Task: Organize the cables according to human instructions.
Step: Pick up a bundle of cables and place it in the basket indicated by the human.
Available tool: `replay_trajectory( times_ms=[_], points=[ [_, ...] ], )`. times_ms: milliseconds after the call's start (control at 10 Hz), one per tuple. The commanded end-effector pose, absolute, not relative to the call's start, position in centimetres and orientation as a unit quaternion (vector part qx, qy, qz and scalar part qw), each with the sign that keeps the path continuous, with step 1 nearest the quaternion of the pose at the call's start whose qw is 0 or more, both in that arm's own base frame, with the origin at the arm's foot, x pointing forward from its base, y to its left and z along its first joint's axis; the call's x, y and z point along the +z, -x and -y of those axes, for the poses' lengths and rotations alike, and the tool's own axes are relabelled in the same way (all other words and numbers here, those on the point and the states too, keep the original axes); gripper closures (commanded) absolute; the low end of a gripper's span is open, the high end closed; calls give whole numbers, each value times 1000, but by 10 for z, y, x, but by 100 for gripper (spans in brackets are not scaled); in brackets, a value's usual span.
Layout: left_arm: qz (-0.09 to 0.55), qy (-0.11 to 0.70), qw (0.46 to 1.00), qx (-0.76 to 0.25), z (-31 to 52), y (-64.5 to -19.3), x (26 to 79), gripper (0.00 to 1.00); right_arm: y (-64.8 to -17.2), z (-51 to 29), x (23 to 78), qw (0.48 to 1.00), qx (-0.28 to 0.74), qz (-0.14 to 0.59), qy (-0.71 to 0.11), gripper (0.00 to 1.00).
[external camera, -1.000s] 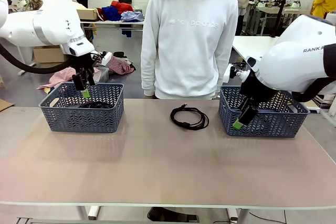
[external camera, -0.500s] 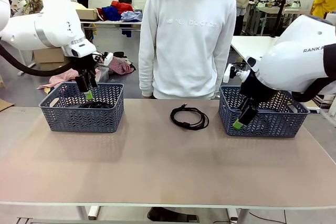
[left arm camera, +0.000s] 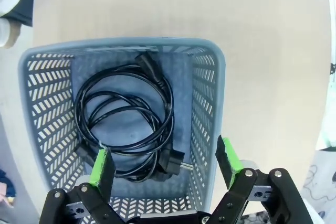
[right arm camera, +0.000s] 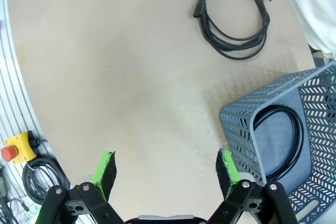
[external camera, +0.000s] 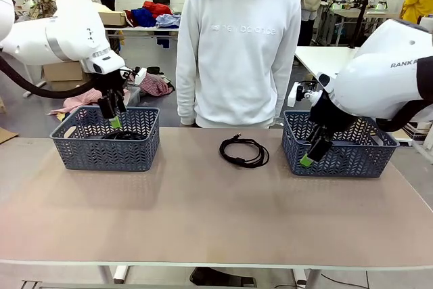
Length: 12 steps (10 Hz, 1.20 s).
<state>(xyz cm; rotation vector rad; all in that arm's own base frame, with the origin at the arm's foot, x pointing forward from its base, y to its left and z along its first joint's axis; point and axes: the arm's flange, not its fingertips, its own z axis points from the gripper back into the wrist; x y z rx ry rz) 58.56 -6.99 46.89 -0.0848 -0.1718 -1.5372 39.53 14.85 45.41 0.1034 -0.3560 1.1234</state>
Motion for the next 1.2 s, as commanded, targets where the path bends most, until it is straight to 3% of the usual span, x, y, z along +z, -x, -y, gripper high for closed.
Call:
replay_trajectory(
  times_ms=[0,300,700,1100],
  points=[
    [77,39,715,-694,70,-585,468,0,-395,-149,455,832,526,170,-47,0],
    [142,63,751,-642,99,-560,475,0,-395,-149,455,832,526,170,-47,0],
    [170,128,740,-638,146,-508,468,0,-395,-149,455,832,526,170,-47,0],
    [180,140,748,-623,172,-464,455,0,-395,-149,455,832,526,170,-47,0]
  ],
)
